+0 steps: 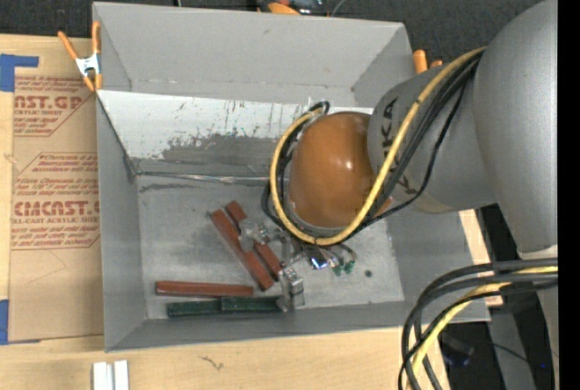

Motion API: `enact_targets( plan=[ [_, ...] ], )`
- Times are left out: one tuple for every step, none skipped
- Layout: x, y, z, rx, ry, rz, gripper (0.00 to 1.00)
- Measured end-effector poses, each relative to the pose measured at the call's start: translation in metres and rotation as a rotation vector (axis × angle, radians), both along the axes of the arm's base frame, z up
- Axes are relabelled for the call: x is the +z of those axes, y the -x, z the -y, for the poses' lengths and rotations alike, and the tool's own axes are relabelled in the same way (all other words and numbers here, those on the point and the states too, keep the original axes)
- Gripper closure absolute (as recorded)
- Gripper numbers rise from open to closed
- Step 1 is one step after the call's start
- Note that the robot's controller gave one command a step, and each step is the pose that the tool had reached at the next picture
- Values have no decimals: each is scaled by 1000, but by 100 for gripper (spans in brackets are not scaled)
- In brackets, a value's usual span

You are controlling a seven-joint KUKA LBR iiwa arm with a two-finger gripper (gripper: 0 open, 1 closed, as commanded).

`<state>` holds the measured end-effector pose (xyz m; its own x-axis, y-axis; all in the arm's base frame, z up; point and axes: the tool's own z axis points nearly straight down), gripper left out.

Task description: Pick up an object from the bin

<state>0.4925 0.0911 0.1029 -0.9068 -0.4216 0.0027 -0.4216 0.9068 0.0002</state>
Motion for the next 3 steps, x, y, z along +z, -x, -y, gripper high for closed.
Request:
enact_targets(
  plan=[
    [-27, -44, 36, -96, -1, 5, 0],
    [-26, -43, 35, -94, -2, 5, 100],
    [119, -28, 33, 87, -2, 11, 100]
  ],
)
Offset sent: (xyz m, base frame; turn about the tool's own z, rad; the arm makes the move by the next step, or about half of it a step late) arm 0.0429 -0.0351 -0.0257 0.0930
